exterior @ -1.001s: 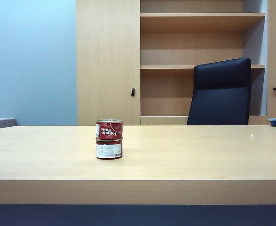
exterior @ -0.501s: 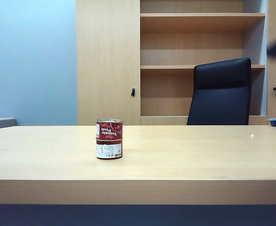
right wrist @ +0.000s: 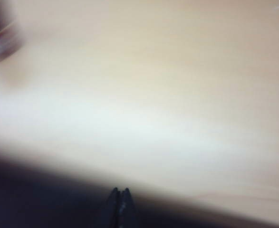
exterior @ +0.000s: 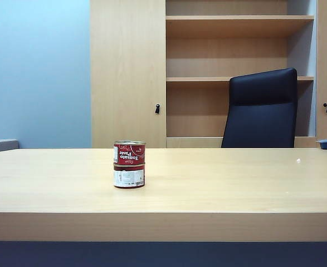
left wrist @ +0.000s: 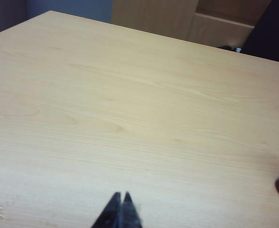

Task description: Stack a can of tomatoes on the right onto the can of tomatoes on the left.

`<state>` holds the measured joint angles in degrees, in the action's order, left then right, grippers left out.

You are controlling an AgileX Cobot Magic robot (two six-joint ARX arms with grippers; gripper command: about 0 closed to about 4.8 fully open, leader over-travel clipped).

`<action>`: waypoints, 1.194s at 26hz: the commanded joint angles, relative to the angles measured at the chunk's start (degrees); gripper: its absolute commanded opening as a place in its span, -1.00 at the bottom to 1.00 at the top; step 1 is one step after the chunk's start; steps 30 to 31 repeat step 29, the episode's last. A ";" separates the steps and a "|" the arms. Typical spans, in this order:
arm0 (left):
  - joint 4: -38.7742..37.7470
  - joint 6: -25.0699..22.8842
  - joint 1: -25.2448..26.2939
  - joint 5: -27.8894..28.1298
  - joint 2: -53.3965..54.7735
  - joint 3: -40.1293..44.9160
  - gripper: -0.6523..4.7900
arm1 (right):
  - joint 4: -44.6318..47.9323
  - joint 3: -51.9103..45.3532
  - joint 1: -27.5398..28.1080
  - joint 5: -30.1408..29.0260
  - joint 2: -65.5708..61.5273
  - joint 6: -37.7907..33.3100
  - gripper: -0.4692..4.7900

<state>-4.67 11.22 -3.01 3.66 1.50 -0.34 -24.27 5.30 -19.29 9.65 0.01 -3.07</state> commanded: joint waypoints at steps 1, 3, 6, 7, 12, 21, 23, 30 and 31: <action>0.46 -0.20 0.02 0.20 -0.04 -0.20 -0.78 | 14.12 -1.81 13.22 -4.39 0.13 0.09 -0.82; 0.46 -0.20 0.04 0.15 -0.07 -0.20 -0.78 | 20.33 -3.34 18.71 -7.98 0.13 0.09 -0.82; 0.46 -0.20 0.02 0.17 -0.07 -0.20 -0.78 | 24.22 -5.27 22.47 -10.34 0.13 0.13 -0.82; 0.46 -0.22 0.02 0.17 -0.07 -0.20 -0.78 | 22.88 -5.27 22.47 -10.25 0.13 0.20 -0.82; 0.46 -0.22 0.07 0.17 -0.07 -0.20 -0.78 | 13.86 -5.25 20.83 -9.79 0.00 0.28 -0.82; 0.46 -0.20 0.04 0.17 -0.07 -0.20 -0.78 | 13.90 -5.25 21.03 -9.64 0.07 0.28 -0.82; 0.46 -0.22 0.04 0.17 -0.07 -0.20 -0.78 | 13.90 -5.25 21.03 -9.66 0.07 0.28 -0.82; 0.46 -0.20 0.04 0.17 -0.07 -0.20 -0.78 | 13.84 -5.25 21.03 -9.64 0.07 0.28 -0.82; 0.46 -0.20 0.04 0.17 -0.07 -0.20 -0.78 | 13.84 -5.25 21.03 -9.64 0.07 0.28 -0.82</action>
